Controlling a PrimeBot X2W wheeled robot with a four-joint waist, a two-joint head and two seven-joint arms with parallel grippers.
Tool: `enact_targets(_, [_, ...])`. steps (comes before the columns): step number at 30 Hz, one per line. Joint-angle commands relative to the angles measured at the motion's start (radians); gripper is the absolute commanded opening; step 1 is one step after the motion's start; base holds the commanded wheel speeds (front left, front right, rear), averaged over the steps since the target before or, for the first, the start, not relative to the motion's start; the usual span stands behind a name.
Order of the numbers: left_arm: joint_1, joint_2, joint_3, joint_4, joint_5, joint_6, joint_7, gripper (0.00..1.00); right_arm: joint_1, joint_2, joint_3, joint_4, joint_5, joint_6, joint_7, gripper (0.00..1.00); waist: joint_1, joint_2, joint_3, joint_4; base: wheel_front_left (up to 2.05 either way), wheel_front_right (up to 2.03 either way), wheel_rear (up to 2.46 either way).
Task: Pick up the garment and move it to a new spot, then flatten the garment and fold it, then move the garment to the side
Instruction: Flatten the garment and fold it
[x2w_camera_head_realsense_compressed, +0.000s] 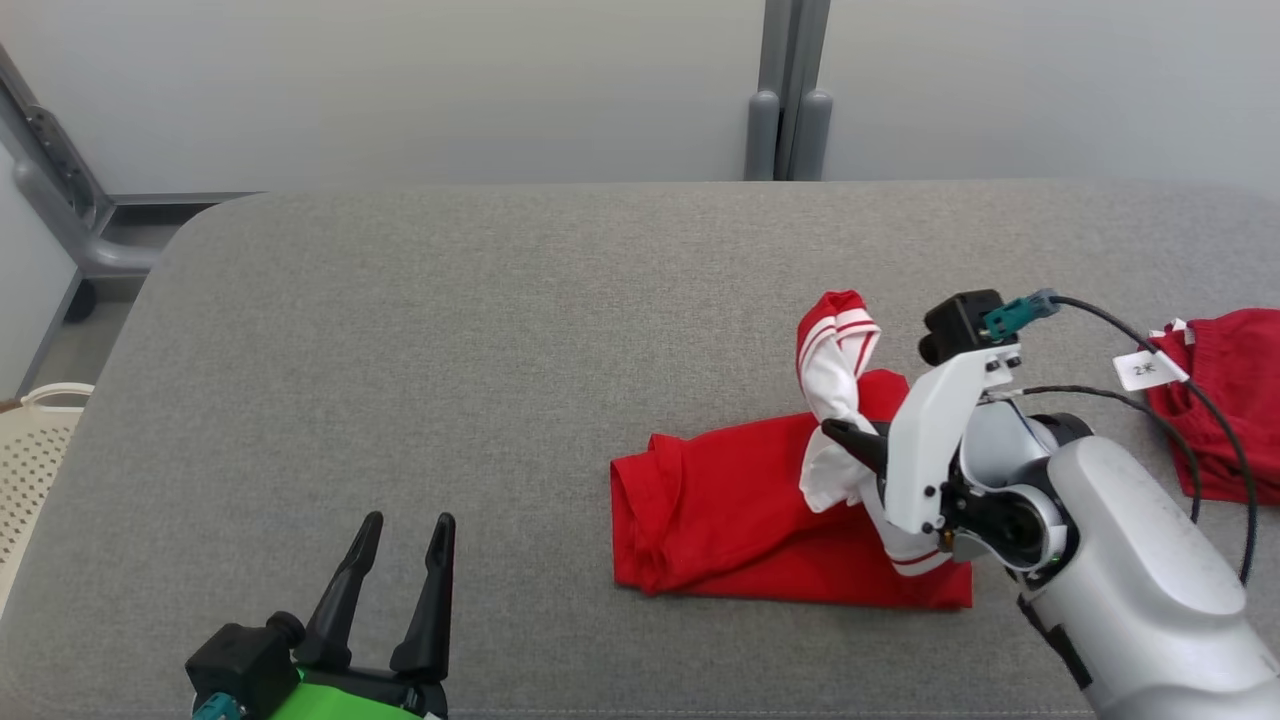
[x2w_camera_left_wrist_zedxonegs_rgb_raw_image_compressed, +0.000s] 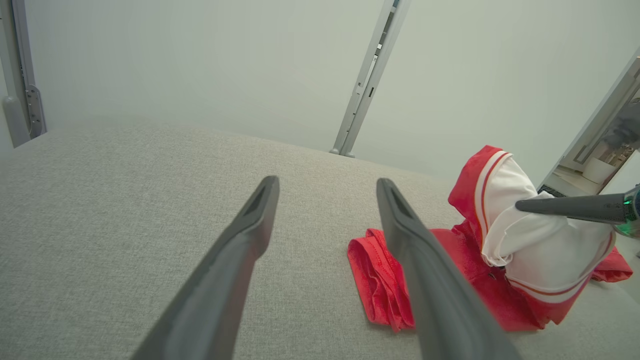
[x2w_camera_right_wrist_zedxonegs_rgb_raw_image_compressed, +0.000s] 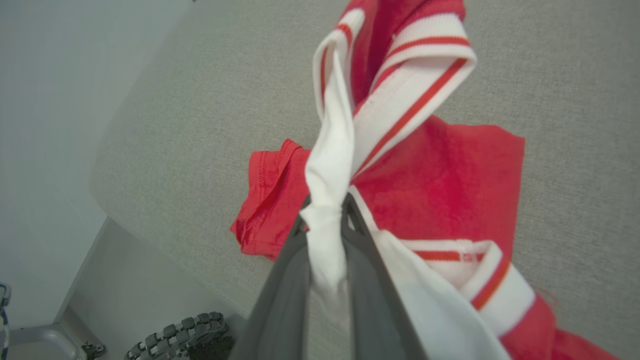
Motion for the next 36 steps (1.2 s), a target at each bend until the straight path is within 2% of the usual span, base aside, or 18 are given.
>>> enact_targets(1, [-0.003, -0.005, -0.007, -0.003, -0.007, -0.002, -0.002, 1.0, 0.013, 0.046, -0.018, 0.015, -0.046, 0.0, 0.007, 0.0, 0.0, 0.0, 0.003, 0.02, 0.0, 0.0, 0.0])
enact_targets(4, [-0.026, -0.008, -0.029, 0.0, -0.015, -0.002, -0.002, 1.0, 0.006, 0.138, -0.044, 0.07, -0.117, 0.0, 0.009, 0.0, 0.0, 0.0, 0.012, 0.051, 0.0, 0.0, 0.0])
enact_targets(10, [-0.049, -0.011, -0.057, 0.007, -0.021, -0.002, -0.002, 1.0, -0.027, 0.206, -0.069, 0.152, -0.173, 0.0, -0.006, 0.0, 0.0, 0.0, 0.026, 0.091, 0.0, 0.0, 0.0])
enact_targets(17, [-0.071, -0.021, -0.083, 0.02, -0.025, -0.002, -0.002, 1.0, -0.074, 0.232, -0.074, 0.273, -0.213, 0.0, -0.042, 0.0, 0.0, 0.0, 0.035, 0.138, 0.0, 0.0, 0.0])
enact_targets(24, [-0.079, -0.028, -0.088, 0.029, -0.032, -0.002, -0.002, 1.0, -0.118, 0.234, -0.028, 0.378, -0.162, 0.0, -0.086, 0.0, 0.0, 0.0, 0.035, 0.166, 0.0, 0.0, 0.0])
enact_targets(25, [-0.08, -0.028, -0.089, 0.03, -0.032, -0.002, -0.002, 1.0, -0.127, 0.233, -0.02, 0.395, -0.16, 0.0, -0.092, 0.21, 0.0, 0.0, 0.034, 0.168, 0.0, 0.0, 0.0])
enact_targets(26, [-0.081, -0.029, -0.09, 0.032, -0.032, -0.002, -0.002, 1.0, -0.137, 0.233, -0.011, 0.411, -0.165, 0.0, -0.101, 0.49, 0.0, 0.0, 0.033, 0.169, 0.0, 0.0, 0.0])
enact_targets(27, [-0.082, -0.029, -0.091, 0.033, -0.032, -0.002, -0.002, 1.0, -0.147, 0.233, -0.001, 0.425, -0.165, 0.0, -0.107, 0.87, 0.0, 0.0, 0.032, 0.17, 0.0, 0.0, 0.0])
enact_targets(28, [-0.082, -0.029, -0.093, 0.034, -0.033, -0.002, -0.002, 1.0, -0.155, 0.233, 0.005, 0.439, -0.155, 0.0, -0.112, 1.0, 0.0, 0.0, 0.03, 0.171, 0.0, 0.0, 0.0])
enact_targets(36, [-0.075, -0.024, -0.096, 0.039, -0.041, -0.002, -0.002, 1.0, -0.236, 0.233, 0.066, 0.502, -0.094, 0.0, -0.158, 1.0, 0.0, 0.0, 0.012, 0.163, 0.0, 0.0, 0.0])
